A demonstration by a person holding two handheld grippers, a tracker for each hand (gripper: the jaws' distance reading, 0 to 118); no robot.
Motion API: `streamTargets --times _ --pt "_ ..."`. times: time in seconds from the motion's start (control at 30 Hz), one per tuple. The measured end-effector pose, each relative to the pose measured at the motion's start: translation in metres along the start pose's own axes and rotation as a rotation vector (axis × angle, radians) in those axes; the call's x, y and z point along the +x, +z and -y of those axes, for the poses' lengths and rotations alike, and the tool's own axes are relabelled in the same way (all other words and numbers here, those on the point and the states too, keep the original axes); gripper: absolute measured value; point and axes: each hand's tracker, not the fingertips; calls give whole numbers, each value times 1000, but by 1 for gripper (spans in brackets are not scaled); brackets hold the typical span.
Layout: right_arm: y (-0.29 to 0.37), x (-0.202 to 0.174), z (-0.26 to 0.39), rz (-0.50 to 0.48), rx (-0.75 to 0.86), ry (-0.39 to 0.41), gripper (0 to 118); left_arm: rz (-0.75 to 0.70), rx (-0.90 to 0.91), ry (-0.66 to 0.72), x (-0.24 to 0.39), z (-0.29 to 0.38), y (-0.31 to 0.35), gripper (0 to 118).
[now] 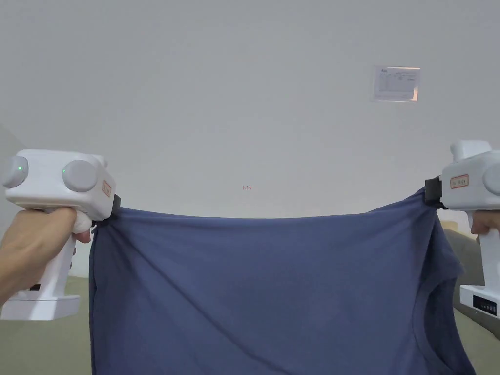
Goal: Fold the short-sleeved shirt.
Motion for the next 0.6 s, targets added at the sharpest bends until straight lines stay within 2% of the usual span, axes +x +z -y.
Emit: streamTargets --times 0.33,0.53,0.6 --pt "-89 -22 -80 48 42 94 0 -92 78 -31 17 -88 -61 1" --pt "-142 -31 -100 74 72 83 0 -124 82 -47 36 -115 -114 0" --pt "-156 -30 -99 70 108 38 0 -140 88 -56 39 -115 -133 0"
